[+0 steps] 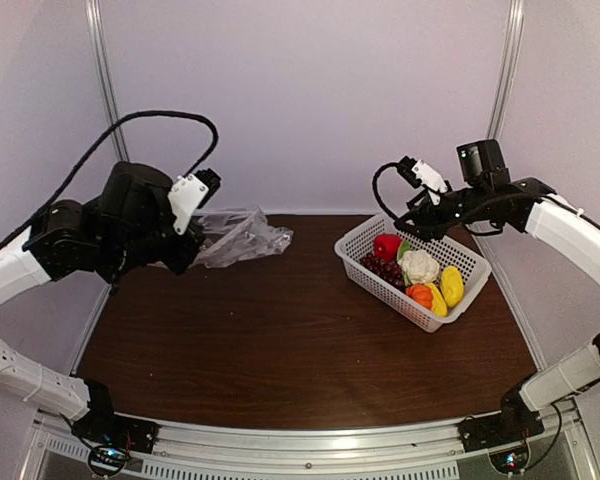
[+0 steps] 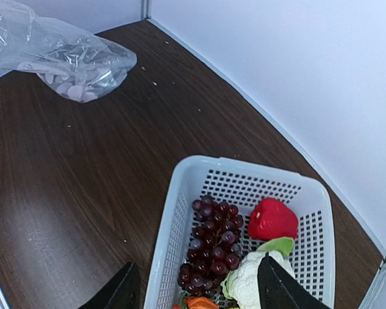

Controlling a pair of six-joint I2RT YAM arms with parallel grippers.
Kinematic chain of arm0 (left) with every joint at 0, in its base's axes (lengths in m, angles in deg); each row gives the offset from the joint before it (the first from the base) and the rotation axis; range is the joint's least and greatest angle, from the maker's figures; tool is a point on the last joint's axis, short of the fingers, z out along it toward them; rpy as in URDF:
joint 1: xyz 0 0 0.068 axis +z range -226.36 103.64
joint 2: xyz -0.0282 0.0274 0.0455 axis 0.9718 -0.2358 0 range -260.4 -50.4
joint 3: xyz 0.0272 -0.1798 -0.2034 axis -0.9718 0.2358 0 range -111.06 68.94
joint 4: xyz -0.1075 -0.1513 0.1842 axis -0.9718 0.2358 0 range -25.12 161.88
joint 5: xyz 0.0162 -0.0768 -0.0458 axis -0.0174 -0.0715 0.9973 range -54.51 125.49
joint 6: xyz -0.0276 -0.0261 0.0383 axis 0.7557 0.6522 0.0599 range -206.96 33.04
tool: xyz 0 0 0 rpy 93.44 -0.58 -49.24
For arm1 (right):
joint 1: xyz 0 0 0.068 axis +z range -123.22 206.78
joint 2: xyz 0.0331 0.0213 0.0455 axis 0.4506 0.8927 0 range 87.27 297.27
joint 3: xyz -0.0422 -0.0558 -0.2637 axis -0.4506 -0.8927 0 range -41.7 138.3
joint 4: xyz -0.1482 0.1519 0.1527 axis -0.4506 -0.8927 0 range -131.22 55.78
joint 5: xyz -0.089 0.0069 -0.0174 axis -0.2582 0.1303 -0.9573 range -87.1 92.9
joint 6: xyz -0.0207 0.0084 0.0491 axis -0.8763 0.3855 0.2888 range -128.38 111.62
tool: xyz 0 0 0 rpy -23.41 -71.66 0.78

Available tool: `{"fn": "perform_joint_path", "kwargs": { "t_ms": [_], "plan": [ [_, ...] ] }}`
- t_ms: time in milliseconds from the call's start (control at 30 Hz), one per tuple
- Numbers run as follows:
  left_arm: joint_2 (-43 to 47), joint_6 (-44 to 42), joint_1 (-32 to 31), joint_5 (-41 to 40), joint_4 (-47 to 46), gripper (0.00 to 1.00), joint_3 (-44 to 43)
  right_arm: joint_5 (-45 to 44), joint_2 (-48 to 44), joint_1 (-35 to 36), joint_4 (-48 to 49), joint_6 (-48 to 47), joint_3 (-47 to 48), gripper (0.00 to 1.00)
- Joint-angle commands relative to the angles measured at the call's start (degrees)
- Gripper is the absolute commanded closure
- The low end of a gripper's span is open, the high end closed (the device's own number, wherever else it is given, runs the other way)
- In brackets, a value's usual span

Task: Place the food in the zip-top bag and seal the zipper
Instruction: Pass from the right arm to the left, then pick up the fake vegetable from the bin.

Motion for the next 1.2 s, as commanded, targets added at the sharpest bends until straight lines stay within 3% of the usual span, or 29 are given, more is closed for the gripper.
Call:
{"fn": "perform_joint_path", "kwargs": {
  "t_ms": [0,133,300,567,833,933,1167],
  "plan": [
    [-11.93,3.28,0.04,14.48,-7.95,1.00,5.99,-10.09,0.95,-3.26,1.86,5.60,-4.30,0.36],
    [-18.94,5.37,2.40,25.46,-18.31,1.00,6.47,-14.46,3.99,-4.49,-1.06,4.51,-5.22,0.35],
    [-26.72,8.46,5.23,34.71,-23.73,1.00,3.96,-15.74,7.68,-5.58,-3.26,4.56,-5.21,0.33],
    [-27.56,16.61,15.55,55.19,-31.14,1.00,7.73,-20.81,18.13,-8.64,-5.61,3.96,0.25,0.27],
    [-20.22,14.37,16.31,50.55,-32.51,1.00,11.41,-20.05,26.74,-10.45,-5.87,4.98,4.52,0.20],
    [-19.74,13.92,16.33,50.21,-32.25,1.00,11.39,-17.12,28.98,-10.63,-6.03,5.19,5.51,0.01],
    [-20.28,13.11,16.33,49.64,-32.18,1.00,11.39,-17.24,35.77,-11.01,-6.08,5.71,8.62,0.00]
  ]
}}
